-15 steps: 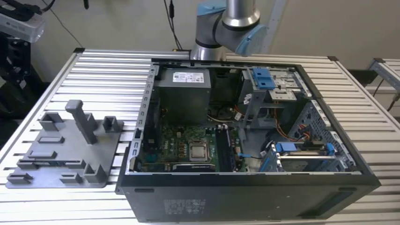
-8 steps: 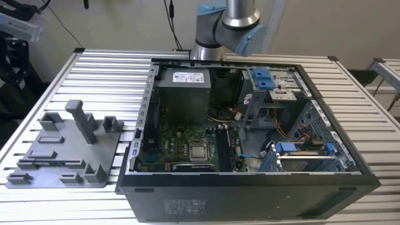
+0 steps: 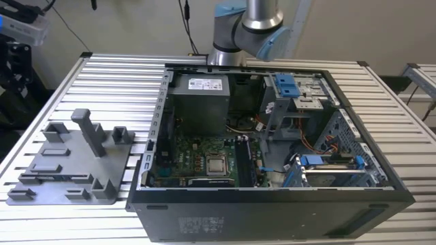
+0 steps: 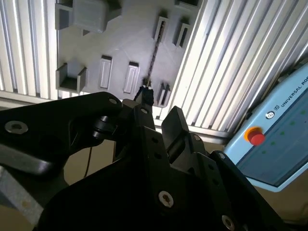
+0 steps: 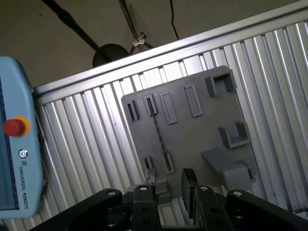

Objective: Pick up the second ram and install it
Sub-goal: 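Pick up the second ram and move it above second insertion slot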

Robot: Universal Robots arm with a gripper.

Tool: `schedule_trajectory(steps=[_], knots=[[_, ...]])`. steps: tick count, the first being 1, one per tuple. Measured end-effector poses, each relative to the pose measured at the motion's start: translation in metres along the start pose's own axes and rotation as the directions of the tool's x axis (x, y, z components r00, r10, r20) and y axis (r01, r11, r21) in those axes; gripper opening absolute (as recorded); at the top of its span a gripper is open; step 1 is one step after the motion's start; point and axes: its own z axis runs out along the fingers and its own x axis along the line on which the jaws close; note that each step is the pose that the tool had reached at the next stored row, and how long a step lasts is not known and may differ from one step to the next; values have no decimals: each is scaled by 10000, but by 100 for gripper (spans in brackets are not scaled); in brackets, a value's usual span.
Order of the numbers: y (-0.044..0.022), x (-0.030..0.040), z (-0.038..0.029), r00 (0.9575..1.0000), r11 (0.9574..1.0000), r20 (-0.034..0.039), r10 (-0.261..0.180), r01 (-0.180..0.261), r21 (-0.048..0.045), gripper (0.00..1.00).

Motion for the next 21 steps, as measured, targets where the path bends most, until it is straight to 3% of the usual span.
schedule_trajectory(steps=[21], knots=[[10,-1,164,10000,10000,-2,-13,13,0,36]])
